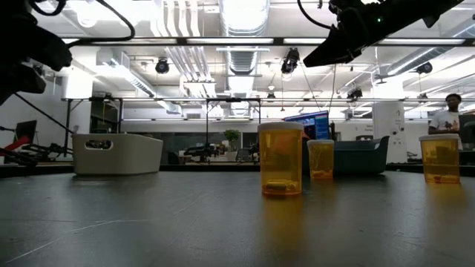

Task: Pick and place medicine bottles into bin by pill shape (circle, oval)
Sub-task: Move the potted plant to the center of the table

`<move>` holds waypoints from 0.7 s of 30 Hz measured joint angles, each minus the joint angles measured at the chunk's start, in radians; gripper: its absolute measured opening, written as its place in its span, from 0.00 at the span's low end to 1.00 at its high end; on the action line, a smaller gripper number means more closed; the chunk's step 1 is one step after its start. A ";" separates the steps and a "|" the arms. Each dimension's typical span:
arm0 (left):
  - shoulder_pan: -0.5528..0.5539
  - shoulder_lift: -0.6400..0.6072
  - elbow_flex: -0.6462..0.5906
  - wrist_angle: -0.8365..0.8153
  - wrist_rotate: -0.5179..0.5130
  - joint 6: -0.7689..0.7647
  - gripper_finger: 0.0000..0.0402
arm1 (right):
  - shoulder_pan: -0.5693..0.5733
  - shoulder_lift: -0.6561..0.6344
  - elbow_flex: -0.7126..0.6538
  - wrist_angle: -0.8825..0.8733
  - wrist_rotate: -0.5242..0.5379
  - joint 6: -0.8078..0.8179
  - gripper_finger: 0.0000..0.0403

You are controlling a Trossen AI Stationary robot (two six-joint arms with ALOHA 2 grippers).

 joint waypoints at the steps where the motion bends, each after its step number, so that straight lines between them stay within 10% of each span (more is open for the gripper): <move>1: 0.000 0.009 0.000 -0.004 0.000 0.011 0.61 | 0.000 0.000 0.000 0.000 0.000 0.000 0.46; 21: 0.013 -0.053 -0.001 -0.013 -0.124 0.035 0.02 | 0.000 0.000 0.000 0.000 0.000 0.000 0.46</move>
